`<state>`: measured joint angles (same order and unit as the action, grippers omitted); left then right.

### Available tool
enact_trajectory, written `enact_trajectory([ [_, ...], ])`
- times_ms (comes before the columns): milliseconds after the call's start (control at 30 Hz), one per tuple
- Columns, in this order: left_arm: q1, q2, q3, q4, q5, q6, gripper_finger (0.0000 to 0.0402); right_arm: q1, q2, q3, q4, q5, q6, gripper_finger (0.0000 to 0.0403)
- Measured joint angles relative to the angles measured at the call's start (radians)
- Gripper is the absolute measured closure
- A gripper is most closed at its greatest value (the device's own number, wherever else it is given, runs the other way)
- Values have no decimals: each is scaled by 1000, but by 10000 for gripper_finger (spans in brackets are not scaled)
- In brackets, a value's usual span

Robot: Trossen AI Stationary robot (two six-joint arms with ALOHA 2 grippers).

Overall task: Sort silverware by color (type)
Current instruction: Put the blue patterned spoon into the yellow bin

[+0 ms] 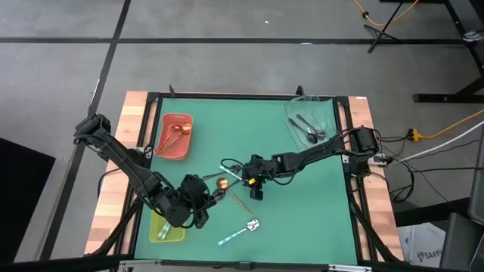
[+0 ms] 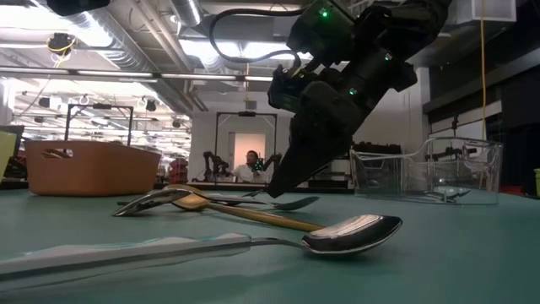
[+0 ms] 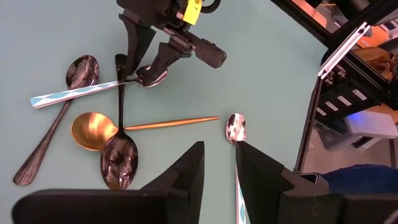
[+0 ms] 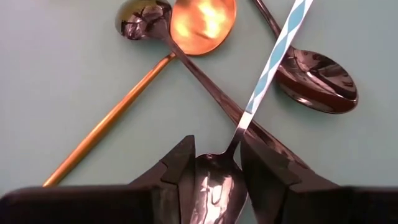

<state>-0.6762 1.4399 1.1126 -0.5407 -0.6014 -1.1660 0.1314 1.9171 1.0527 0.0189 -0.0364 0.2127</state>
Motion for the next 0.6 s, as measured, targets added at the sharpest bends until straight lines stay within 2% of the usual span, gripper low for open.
enact_trajectory([
  [300,0,0,0,0,0,0,315,0,0,0,0,9,0,288],
  [600,0,0,0,-6,0,0,315,0,63,3,37,8,0,288],
])
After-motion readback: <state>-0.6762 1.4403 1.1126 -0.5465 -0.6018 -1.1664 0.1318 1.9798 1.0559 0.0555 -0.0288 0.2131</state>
